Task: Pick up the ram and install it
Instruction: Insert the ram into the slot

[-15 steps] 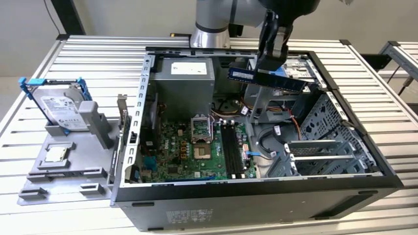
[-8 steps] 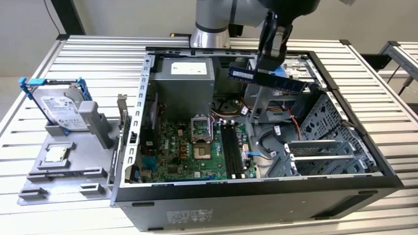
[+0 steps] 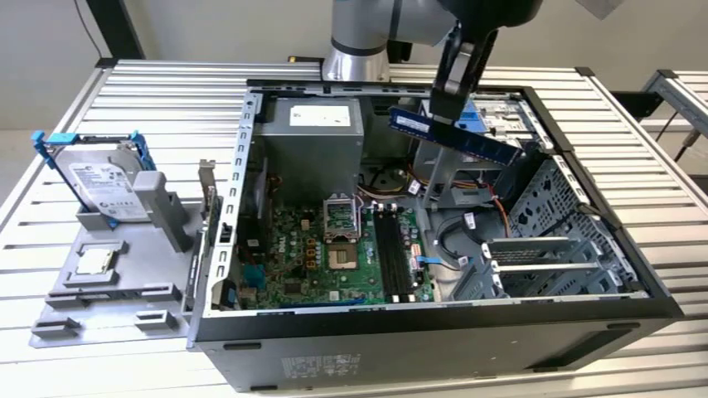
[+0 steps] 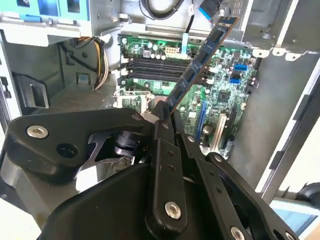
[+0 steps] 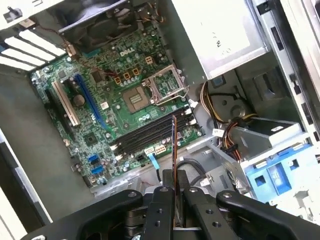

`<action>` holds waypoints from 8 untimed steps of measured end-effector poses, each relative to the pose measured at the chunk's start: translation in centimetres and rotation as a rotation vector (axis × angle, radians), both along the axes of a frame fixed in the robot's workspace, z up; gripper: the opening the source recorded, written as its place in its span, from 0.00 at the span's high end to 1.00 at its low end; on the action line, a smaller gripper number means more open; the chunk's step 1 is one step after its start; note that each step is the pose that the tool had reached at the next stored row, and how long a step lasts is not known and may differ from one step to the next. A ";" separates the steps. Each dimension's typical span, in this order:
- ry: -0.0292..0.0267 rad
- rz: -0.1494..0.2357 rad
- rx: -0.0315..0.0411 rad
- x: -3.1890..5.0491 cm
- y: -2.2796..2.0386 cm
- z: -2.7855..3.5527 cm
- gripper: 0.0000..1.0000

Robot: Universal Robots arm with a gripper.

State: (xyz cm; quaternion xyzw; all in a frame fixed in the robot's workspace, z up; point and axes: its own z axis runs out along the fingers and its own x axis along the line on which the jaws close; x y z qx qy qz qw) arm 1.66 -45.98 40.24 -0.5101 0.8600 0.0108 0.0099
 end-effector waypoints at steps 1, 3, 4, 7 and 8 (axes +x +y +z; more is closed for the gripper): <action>0.0001 -0.017 0.0000 0.00 0.00 0.00 1.00; 0.0001 -0.049 0.0000 0.00 0.00 0.00 1.00; 0.0001 -0.065 0.0000 0.00 0.00 0.00 1.00; 0.0002 -0.112 0.0000 0.00 0.00 0.00 1.00; 0.0003 -0.128 0.0000 0.00 0.00 0.00 1.00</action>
